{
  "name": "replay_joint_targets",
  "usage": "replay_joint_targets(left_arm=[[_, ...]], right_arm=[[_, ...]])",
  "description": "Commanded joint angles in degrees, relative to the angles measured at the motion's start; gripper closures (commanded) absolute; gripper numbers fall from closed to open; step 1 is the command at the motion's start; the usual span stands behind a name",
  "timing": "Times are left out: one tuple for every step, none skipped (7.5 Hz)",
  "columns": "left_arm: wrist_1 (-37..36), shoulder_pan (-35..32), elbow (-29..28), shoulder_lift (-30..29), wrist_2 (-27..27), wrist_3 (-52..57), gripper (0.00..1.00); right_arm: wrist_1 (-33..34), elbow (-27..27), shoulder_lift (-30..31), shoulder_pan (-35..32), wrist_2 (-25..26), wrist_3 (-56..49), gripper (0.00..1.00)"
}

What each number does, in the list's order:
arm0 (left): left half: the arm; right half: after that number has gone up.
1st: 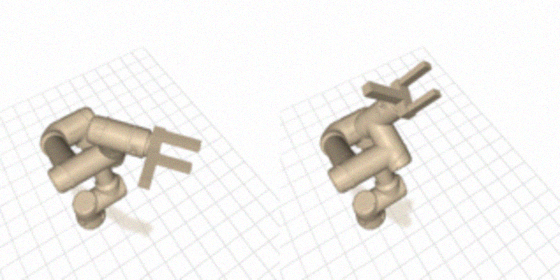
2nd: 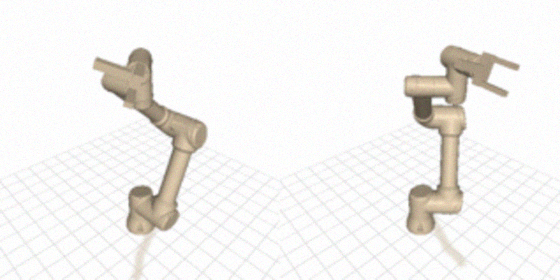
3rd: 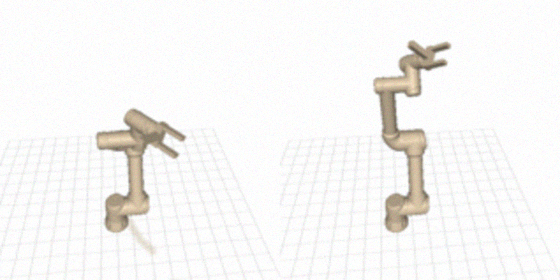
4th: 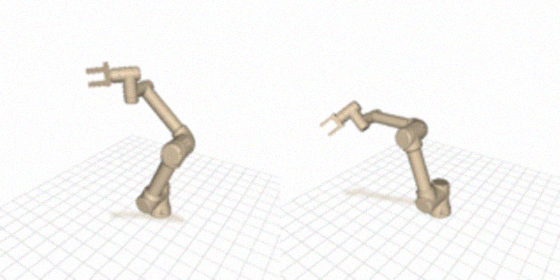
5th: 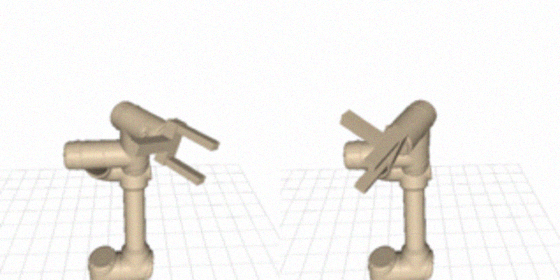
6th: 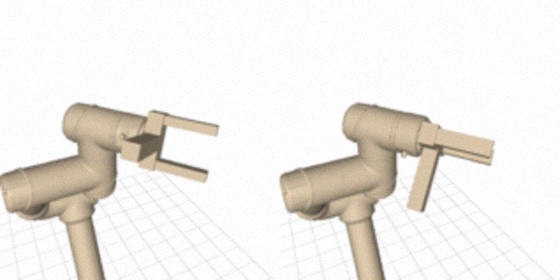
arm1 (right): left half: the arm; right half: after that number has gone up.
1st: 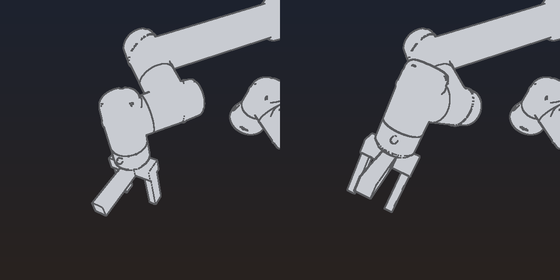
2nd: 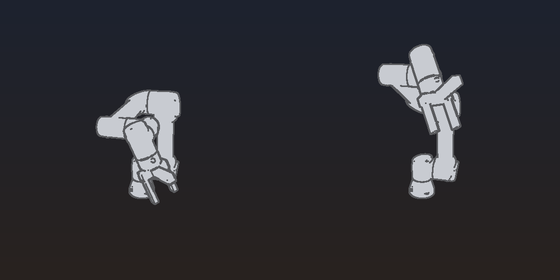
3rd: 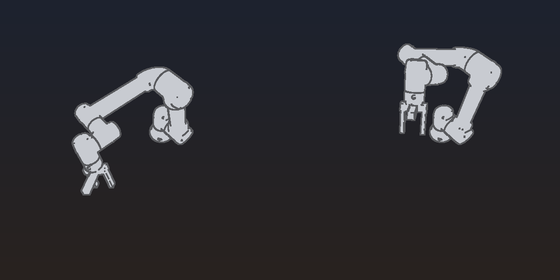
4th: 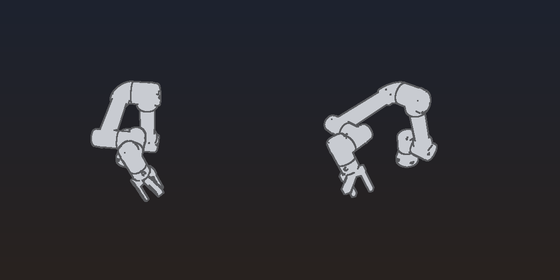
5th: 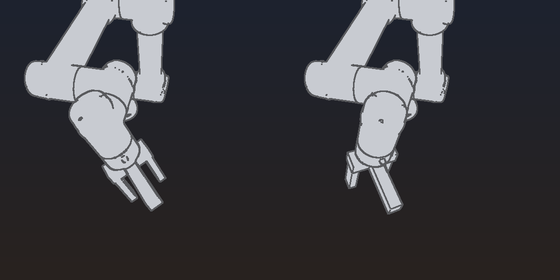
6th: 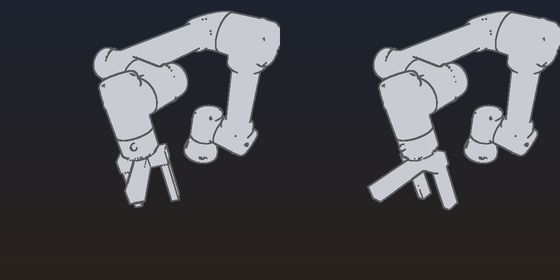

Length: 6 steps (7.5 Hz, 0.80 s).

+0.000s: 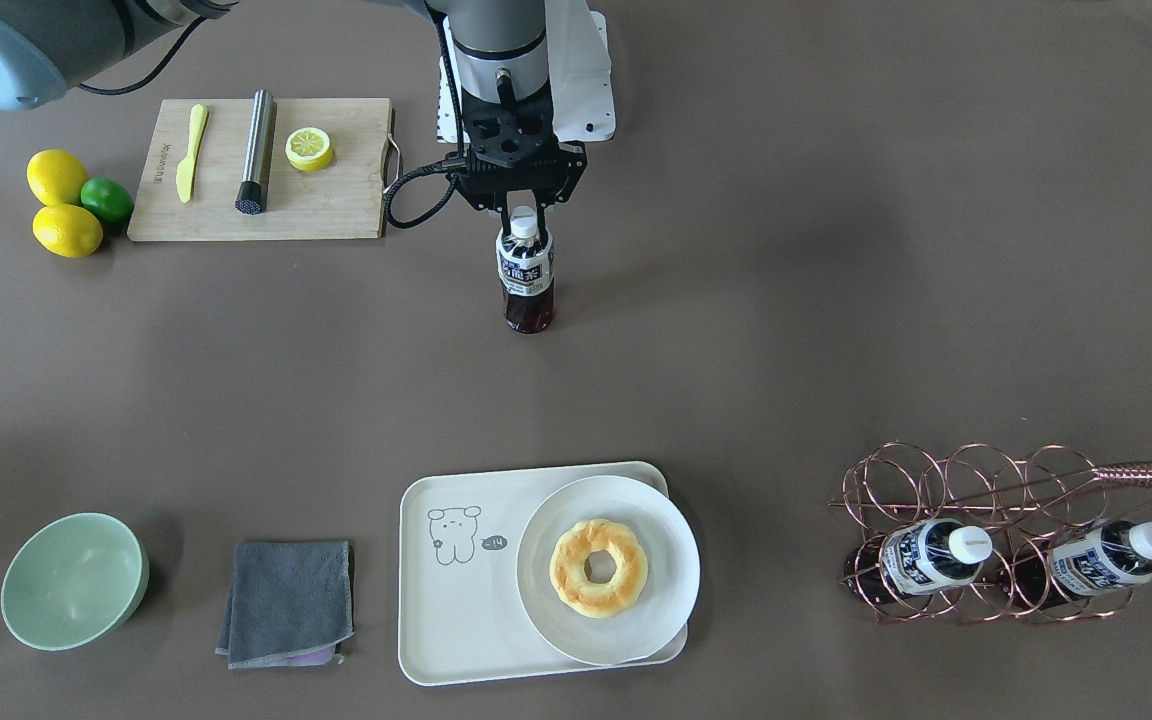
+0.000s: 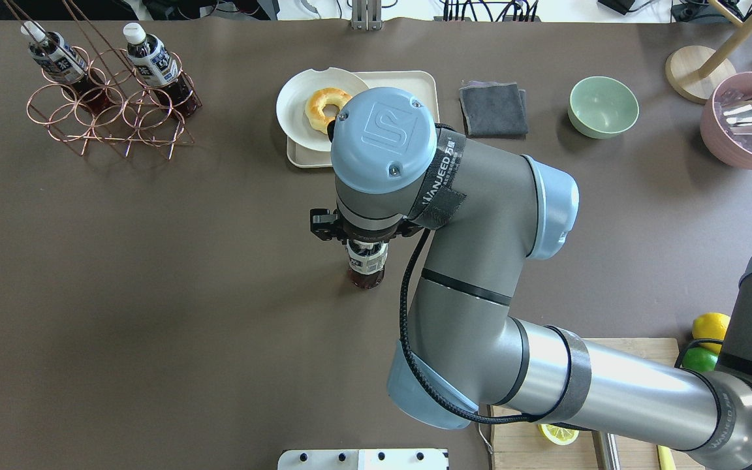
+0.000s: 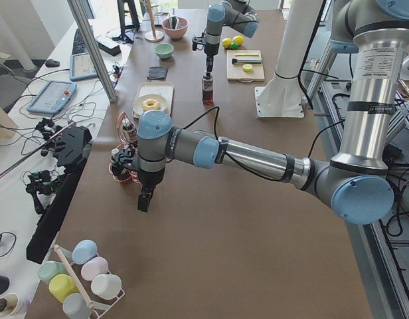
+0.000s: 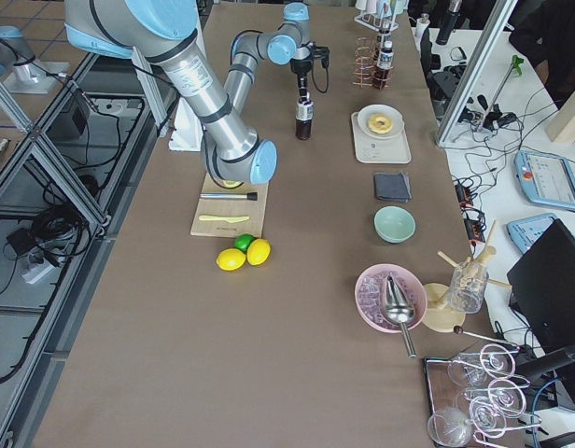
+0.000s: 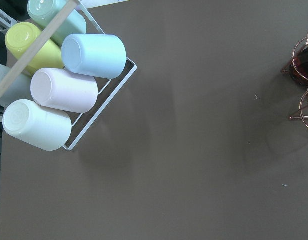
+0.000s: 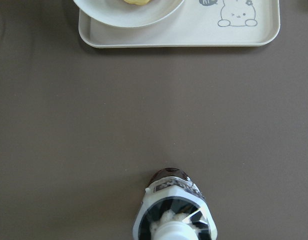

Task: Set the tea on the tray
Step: 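Lower the right gripper onto the tea bottle and grasp it, then lift the bottle with the right gripper and lower it onto the tray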

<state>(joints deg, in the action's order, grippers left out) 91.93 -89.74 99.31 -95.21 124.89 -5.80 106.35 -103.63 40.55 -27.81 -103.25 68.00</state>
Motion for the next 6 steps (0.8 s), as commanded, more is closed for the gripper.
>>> replay_joint_targets(left_arm=[[0.0, 0.0, 0.0, -0.1, 0.0, 0.0, 0.02], [0.0, 0.0, -0.1, -0.1, 0.0, 0.0, 0.02], [0.0, 0.0, -0.1, -0.1, 0.0, 0.0, 0.02], [0.0, 0.0, -0.1, -0.1, 0.0, 0.0, 0.02], [-0.1, 0.0, -0.1, -0.6, 0.0, -0.1, 0.02], [-0.1, 0.1, -0.2, -0.9, 0.0, -0.1, 0.02]], right_arm=[[0.0, -0.1, 0.0, -0.8, 0.9, -0.1, 0.98], [0.0, -0.4, -0.2, -1.8, 0.9, -0.1, 1.00], [0.2, -1.6, -0.4, -3.2, 0.4, -0.4, 1.00], [0.3, -1.6, -0.5, -5.6, -0.4, -1.0, 1.00], [0.3, -1.3, -0.6, -9.0, -2.8, -1.9, 1.00], [0.2, 0.3, -0.7, -13.0, -5.9, -7.8, 1.00]])
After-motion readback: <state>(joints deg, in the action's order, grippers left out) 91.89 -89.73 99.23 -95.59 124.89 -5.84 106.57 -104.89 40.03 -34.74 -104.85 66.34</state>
